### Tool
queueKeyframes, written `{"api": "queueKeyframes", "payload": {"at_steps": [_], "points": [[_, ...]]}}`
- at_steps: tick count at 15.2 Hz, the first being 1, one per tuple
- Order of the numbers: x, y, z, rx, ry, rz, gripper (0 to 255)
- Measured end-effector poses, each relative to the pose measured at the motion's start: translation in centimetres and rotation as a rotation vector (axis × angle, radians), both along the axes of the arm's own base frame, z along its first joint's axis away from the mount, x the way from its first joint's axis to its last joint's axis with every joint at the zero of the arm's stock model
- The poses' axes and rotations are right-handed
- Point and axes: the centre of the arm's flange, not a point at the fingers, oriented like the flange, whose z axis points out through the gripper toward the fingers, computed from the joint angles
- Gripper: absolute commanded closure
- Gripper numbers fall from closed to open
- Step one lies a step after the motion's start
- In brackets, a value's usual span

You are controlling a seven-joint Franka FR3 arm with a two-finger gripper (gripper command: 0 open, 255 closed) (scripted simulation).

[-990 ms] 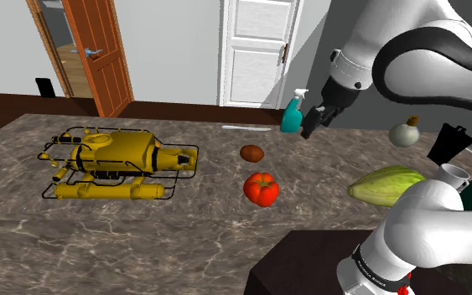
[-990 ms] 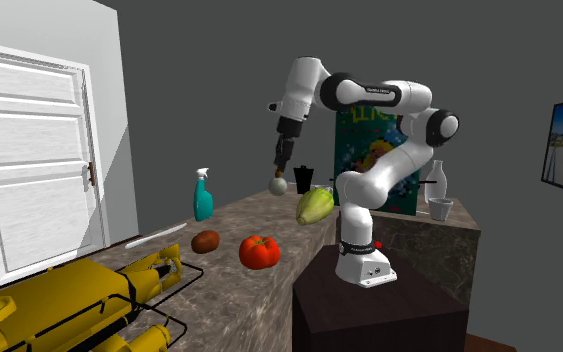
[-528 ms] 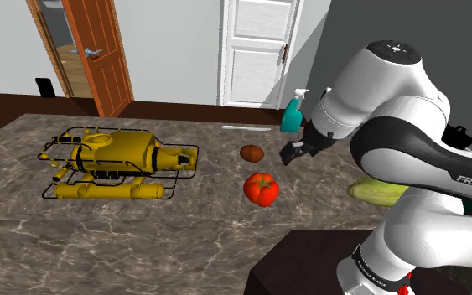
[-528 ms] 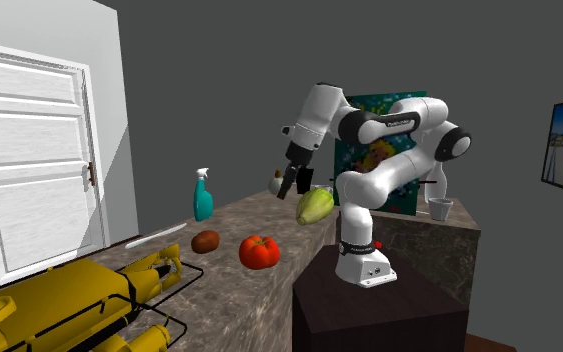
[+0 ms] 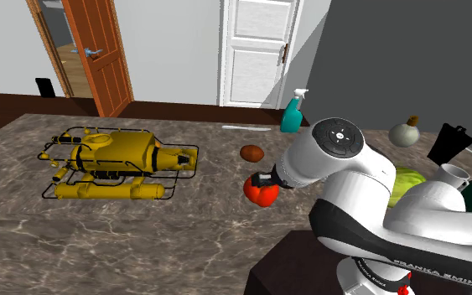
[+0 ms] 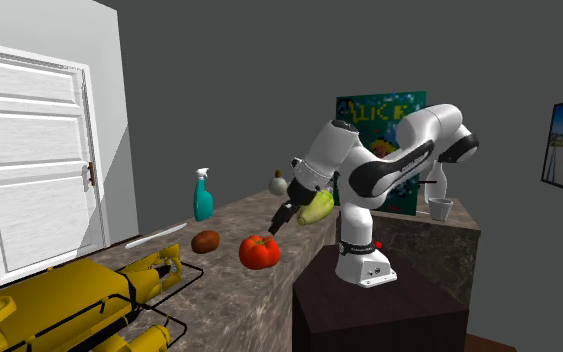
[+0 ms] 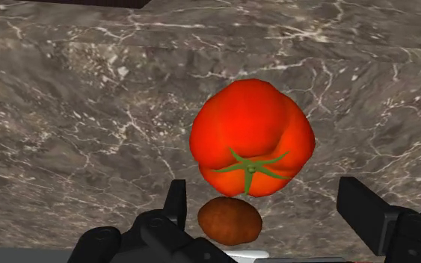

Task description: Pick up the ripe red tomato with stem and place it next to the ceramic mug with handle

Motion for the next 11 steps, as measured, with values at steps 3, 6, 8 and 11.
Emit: {"api": "queueKeyframes", "payload": {"at_steps": [3, 6, 8, 11], "points": [[0.5, 0.7, -1.8, 0.002, -0.023, -0.036, 0], [1.3, 0.3, -3.1, 0.002, -0.026, -0.040, 0], [1.9, -0.1, -4.2, 0.002, -0.026, -0.041, 0], [2.1, -0.3, -4.7, 0.003, -0.027, -0.041, 0]]}}
